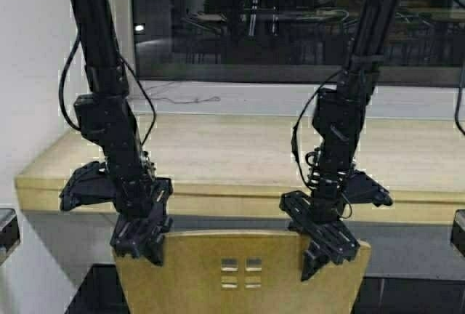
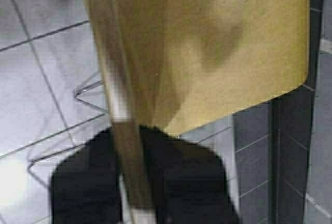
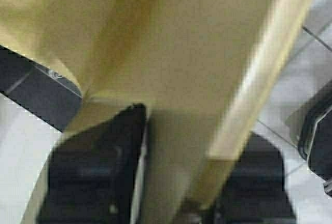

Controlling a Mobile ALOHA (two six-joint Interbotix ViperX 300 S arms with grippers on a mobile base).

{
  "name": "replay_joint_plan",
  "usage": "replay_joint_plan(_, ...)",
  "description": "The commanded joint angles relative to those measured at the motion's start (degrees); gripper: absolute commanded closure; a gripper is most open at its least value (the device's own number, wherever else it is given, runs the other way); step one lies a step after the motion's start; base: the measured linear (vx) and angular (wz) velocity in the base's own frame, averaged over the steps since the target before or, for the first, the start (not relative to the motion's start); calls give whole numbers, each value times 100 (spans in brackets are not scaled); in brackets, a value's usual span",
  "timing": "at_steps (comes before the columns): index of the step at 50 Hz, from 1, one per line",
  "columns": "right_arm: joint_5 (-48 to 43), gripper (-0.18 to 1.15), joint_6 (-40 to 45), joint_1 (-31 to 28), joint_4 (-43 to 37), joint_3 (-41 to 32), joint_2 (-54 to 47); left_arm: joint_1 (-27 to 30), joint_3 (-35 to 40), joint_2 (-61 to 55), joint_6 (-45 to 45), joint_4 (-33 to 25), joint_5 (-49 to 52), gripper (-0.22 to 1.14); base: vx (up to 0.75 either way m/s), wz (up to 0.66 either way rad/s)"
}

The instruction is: Push the chairs under the table

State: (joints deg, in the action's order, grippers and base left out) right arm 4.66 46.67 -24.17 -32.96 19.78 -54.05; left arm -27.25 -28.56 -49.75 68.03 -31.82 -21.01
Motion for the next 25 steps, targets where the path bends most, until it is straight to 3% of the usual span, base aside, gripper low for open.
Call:
replay_joint_plan(1,9,59,-281,-176,79,0,132,88,220,158,-272,70,-132,56,21,-4)
replay_joint_plan(25,9,59,-299,-193,141,167,123,70,141,229,-272,88,-105,56,23,-3)
